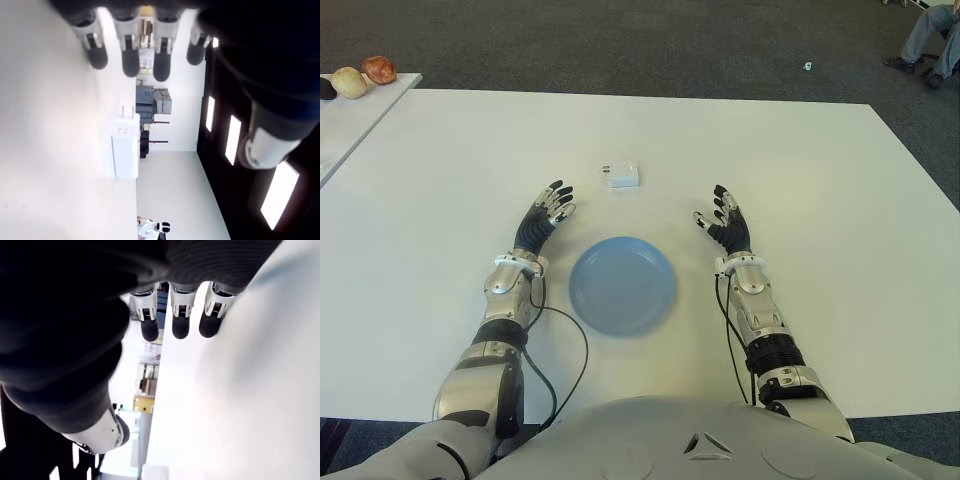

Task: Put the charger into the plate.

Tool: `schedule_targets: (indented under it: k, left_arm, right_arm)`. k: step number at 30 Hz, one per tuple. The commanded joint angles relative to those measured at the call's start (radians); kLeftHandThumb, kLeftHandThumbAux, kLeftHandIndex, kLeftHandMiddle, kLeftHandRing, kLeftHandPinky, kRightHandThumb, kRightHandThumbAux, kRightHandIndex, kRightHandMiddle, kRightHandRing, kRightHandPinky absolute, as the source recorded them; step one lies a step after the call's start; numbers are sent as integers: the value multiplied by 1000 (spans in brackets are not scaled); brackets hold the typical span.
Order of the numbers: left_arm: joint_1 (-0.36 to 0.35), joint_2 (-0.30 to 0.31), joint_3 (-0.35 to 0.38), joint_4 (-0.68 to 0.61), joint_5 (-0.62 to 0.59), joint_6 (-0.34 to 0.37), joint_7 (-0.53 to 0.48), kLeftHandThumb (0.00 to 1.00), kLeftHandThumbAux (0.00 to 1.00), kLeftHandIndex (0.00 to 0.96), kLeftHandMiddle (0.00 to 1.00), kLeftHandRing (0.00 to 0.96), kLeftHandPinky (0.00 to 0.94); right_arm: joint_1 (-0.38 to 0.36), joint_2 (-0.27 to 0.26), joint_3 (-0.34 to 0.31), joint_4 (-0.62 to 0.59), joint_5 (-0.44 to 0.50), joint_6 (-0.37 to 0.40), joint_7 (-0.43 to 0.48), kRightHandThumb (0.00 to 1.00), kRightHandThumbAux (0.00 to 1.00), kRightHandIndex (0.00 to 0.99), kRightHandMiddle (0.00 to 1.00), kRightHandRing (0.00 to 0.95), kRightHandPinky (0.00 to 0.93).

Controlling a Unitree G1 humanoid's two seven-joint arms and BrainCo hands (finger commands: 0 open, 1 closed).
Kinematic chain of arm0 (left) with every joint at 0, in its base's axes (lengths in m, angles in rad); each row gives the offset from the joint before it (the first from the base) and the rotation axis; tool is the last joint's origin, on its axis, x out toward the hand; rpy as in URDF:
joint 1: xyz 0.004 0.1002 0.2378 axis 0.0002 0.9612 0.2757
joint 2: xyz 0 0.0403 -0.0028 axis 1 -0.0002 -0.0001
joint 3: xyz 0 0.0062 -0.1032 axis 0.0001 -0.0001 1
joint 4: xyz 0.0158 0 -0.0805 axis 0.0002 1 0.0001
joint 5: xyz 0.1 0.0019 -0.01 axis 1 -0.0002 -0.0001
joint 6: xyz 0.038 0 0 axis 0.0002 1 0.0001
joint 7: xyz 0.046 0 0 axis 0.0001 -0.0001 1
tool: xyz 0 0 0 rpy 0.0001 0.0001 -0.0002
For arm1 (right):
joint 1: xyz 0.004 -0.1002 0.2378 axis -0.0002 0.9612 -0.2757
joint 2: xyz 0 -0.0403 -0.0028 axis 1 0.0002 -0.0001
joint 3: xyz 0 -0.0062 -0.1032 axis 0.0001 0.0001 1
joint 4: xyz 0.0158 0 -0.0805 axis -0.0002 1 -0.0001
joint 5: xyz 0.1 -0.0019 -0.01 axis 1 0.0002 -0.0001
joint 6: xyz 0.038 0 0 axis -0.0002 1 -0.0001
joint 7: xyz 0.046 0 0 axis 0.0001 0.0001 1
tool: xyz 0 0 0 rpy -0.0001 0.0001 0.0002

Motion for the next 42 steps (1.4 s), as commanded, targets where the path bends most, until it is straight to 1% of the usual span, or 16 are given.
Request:
schedule_targets:
  k: [1,5,8,9,12,17,21,24,26,31,36,39,42]
  left_arm:
    - [-13,5,-7,20,11,32,13,8,629,52,141,117,110]
    - [-28,9,-7,15,9,66,21,25,645,55,138,116,111]
    - [-53,11,-8,2,10,119,38,39,657,57,135,114,115]
    - [-83,12,-7,-1,8,162,54,42,659,57,135,113,116]
    - [-146,10,-2,-10,1,260,94,72,670,69,142,119,127]
    - [-199,-9,7,-46,-9,355,154,102,677,85,159,132,140]
    - [-241,-16,19,-64,-23,409,190,118,667,110,194,158,159]
    - [-286,-12,29,-51,-32,436,205,121,657,127,222,185,179]
    - [-302,-9,32,-42,-35,444,209,120,653,133,232,194,182]
    - [-398,10,37,20,-26,458,223,122,640,136,244,210,202]
    - [-442,18,28,51,-6,458,226,132,626,122,224,196,189]
    - [-497,29,-5,98,38,456,232,145,620,105,188,167,165]
    - [-524,32,-32,123,73,444,239,156,616,85,156,139,139]
  right_arm:
    - [26,9,4,29,2,44,1,27,842,11,0,0,55]
    - [21,9,4,35,1,43,0,29,838,11,0,0,52]
    - [19,9,3,40,2,41,1,29,837,11,0,0,49]
    - [18,10,3,41,2,41,0,29,837,11,0,0,49]
    - [17,11,3,43,2,41,-2,31,838,12,0,1,53]
    - [15,14,3,47,1,40,-8,38,840,13,2,4,57]
    - [10,17,3,56,-3,39,-14,40,840,12,2,5,55]
    - [9,18,4,58,-3,38,-15,40,842,11,1,3,53]
    - [5,19,5,64,-3,37,-17,39,842,10,0,3,53]
    - [4,22,5,59,4,33,-13,39,848,11,0,3,56]
    - [6,23,5,56,6,32,-11,41,849,12,0,2,55]
    - [3,23,4,57,6,34,-13,42,848,11,0,2,52]
    - [3,23,4,56,6,33,-13,45,847,11,0,2,50]
